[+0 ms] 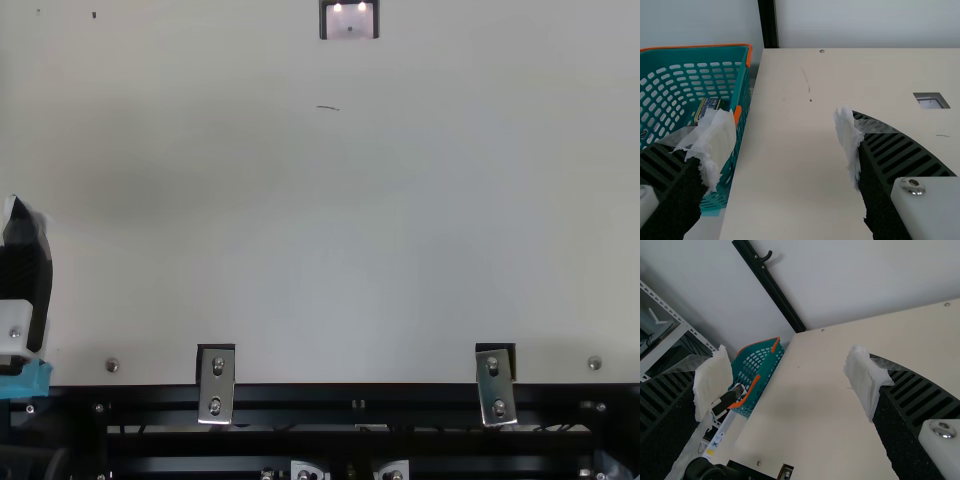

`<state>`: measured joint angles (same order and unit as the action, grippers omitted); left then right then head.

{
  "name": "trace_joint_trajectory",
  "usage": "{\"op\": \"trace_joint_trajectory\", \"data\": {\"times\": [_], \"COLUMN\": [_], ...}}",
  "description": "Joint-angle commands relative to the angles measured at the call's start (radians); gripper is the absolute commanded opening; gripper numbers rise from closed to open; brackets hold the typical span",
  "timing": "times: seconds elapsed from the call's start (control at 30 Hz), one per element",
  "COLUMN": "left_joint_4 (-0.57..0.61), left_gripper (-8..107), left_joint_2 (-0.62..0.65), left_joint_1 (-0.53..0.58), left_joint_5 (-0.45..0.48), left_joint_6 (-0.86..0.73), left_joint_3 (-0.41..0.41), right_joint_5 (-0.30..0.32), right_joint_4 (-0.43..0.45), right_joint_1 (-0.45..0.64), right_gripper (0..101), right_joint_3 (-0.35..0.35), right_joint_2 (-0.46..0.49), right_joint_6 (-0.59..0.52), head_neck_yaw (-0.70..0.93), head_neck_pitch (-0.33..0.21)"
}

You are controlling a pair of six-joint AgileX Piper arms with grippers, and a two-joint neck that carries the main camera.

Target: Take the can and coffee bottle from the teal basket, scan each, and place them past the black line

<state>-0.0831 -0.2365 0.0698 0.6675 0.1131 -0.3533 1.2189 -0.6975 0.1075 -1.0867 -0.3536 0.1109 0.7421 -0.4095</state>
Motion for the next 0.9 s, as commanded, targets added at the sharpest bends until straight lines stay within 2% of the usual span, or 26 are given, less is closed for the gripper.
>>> {"op": "trace_joint_trajectory", "data": {"times": [0.0, 0.2, 0.4, 0.6, 0.7, 0.87], "left_joint_4": [0.004, 0.003, -0.027, -0.026, -0.007, 0.059], "left_gripper": [90, 90, 90, 90, 90, 90], "left_joint_2": [-0.011, -0.174, -0.406, -0.657, -0.777, -0.961], "left_joint_1": [-0.008, -0.069, -0.164, -0.291, -0.35, -0.417], "left_joint_5": [-0.006, -0.087, -0.187, -0.245, -0.253, -0.211], "left_joint_6": [0.005, 0.058, 0.101, 0.068, 0.023, -0.08], "left_joint_3": [-0.012, -0.143, -0.312, -0.496, -0.592, -0.763], "right_joint_5": [0.0, 0.0, 0.0, 0.0, 0.0, 0.0], "right_joint_4": [0.0, 0.0, 0.0, 0.0, 0.0, 0.0], "right_joint_1": [0.0, 0.0, 0.0, 0.0, 0.0, 0.0], "right_gripper": [101, 101, 101, 101, 101, 101], "right_joint_3": [0.0, 0.0, 0.0, 0.0, 0.0, 0.0], "right_joint_2": [0.0, 0.0, 0.0, 0.0, 0.0, 0.0], "right_joint_6": [0.0, 0.0, 0.0, 0.0, 0.0, 0.0], "head_neck_yaw": [0.016, 0.016, 0.016, 0.016, 0.016, 0.016], "head_neck_pitch": [-0.027, -0.027, -0.027, -0.027, -0.027, -0.027]}}
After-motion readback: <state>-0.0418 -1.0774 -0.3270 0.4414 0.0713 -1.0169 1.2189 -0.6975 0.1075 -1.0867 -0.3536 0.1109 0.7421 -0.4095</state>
